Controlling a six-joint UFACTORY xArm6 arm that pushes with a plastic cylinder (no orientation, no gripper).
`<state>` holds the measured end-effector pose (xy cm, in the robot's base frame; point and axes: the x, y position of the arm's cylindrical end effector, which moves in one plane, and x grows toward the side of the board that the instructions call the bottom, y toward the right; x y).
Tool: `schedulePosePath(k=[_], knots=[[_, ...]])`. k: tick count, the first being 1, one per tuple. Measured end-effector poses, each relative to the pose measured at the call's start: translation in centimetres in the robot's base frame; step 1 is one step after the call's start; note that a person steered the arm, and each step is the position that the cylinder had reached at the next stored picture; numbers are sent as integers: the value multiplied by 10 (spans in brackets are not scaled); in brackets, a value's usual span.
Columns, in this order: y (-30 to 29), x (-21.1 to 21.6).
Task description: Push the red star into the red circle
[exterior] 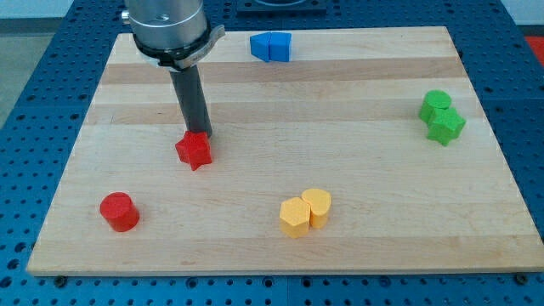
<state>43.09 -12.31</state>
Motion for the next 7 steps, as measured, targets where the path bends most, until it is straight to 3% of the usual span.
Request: schedulePosePath(k=[4, 7], knots=[[47, 22], [-15, 25]])
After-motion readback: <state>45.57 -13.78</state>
